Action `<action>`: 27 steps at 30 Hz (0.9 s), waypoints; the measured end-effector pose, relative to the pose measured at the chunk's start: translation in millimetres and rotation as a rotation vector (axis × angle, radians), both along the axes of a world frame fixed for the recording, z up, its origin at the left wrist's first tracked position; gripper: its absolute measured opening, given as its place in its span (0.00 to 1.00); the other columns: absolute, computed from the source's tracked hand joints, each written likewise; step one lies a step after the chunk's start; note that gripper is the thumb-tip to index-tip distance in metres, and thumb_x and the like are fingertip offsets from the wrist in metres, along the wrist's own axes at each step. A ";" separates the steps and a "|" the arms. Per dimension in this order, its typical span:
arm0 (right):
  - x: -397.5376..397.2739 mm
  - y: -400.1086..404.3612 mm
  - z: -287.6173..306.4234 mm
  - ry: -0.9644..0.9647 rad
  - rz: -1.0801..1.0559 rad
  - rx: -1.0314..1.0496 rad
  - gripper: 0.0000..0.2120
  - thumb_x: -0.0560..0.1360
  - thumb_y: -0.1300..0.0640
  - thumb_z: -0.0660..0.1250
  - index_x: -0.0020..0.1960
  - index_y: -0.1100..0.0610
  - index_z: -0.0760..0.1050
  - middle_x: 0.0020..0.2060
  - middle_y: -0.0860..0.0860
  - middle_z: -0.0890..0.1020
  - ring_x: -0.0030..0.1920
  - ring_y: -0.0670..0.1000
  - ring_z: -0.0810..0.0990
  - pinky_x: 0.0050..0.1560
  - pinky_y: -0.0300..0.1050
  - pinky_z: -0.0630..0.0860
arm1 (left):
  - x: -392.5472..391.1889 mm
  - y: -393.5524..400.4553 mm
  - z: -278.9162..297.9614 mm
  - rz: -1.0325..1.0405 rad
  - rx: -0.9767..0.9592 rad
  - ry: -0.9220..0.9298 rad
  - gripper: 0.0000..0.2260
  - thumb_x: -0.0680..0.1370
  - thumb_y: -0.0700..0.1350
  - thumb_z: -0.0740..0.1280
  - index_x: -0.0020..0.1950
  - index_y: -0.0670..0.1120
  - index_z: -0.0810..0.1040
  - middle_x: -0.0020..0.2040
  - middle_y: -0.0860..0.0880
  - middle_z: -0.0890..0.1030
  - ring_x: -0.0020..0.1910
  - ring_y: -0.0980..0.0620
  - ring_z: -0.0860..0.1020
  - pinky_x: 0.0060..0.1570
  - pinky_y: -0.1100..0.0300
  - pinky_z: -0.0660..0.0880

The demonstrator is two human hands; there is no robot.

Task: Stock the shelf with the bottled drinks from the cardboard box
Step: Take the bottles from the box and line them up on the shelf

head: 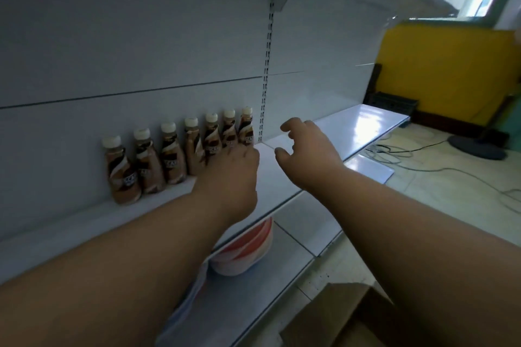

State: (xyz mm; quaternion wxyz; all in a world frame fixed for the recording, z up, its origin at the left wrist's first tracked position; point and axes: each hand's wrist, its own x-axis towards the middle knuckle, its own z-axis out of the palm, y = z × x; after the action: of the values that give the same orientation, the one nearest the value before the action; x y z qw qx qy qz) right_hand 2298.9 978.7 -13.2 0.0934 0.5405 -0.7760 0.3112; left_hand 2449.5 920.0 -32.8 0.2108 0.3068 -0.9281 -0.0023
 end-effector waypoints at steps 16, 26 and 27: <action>20.1 244.8 4.0 -0.002 -0.231 0.056 0.21 0.73 0.51 0.67 0.65 0.51 0.71 0.58 0.51 0.75 0.53 0.52 0.76 0.50 0.48 0.75 | -33.9 198.1 -48.1 -0.289 0.139 -0.035 0.15 0.71 0.43 0.68 0.56 0.49 0.71 0.53 0.49 0.73 0.50 0.49 0.70 0.48 0.53 0.74; -91.5 360.1 -184.3 -0.254 -0.518 0.297 0.17 0.72 0.47 0.67 0.59 0.50 0.73 0.53 0.48 0.77 0.48 0.49 0.77 0.47 0.49 0.78 | -171.3 300.7 -220.1 -0.528 0.318 -0.373 0.13 0.71 0.42 0.67 0.55 0.49 0.70 0.52 0.47 0.72 0.51 0.47 0.70 0.46 0.54 0.68; -98.2 370.2 -205.2 -0.307 -0.553 0.309 0.17 0.72 0.47 0.68 0.59 0.49 0.73 0.53 0.47 0.77 0.48 0.48 0.76 0.46 0.48 0.77 | -180.1 308.1 -240.0 -0.540 0.327 -0.413 0.14 0.72 0.43 0.67 0.56 0.49 0.70 0.52 0.47 0.72 0.52 0.47 0.70 0.46 0.54 0.68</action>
State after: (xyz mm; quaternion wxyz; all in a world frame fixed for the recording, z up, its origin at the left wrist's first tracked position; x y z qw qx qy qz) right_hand 2200.7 1348.8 -218.5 -0.0266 0.2648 -0.9359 0.2307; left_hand 2269.4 1228.1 -272.8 -0.0407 0.0744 -0.9860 -0.1438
